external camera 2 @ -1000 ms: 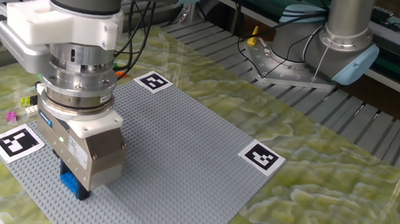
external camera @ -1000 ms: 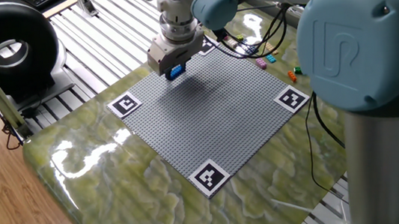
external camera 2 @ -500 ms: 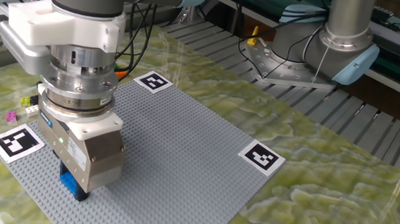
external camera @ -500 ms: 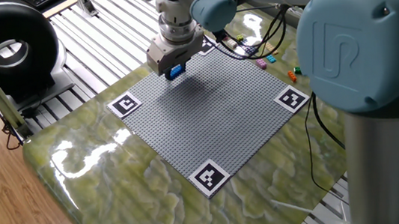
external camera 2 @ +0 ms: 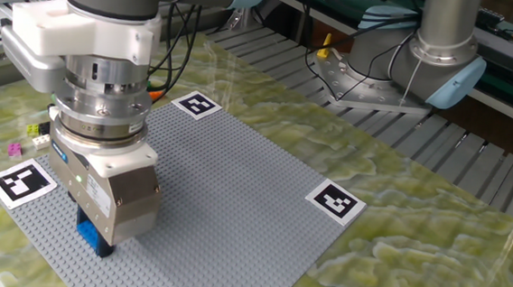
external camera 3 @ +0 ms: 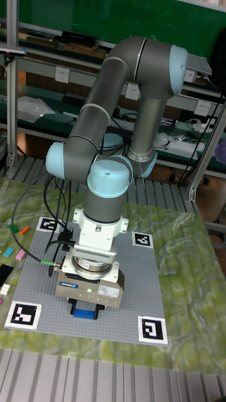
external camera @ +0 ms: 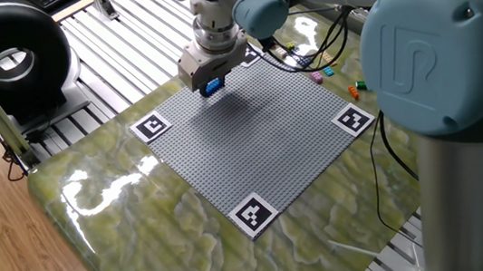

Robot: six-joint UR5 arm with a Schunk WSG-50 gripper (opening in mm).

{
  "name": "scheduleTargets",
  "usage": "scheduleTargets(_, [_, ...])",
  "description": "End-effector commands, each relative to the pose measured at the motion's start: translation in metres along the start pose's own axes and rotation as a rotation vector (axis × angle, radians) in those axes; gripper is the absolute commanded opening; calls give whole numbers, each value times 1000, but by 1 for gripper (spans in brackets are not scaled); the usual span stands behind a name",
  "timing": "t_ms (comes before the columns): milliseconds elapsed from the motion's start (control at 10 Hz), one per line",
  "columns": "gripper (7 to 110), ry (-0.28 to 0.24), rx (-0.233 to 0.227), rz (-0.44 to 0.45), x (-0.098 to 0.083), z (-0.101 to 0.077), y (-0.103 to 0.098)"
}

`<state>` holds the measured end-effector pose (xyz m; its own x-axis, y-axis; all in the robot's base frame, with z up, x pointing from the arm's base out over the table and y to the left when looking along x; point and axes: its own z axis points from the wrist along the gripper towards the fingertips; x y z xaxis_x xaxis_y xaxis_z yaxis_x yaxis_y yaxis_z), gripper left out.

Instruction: Stack small Lego blocks one on top of the other

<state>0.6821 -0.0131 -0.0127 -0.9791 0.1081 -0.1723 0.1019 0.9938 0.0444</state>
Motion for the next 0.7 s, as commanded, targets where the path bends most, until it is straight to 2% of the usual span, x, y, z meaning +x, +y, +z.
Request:
scheduleTargets(0, [7,-18,-33,4,-3,3,1])
scheduleTargets(300, [7,11,-4,15,2,-6,5])
scheduleTargets(500, [7,26,-11,-68,5,-5,0])
scheduleTargets(600, [22,22,-18,-73,4,0,1])
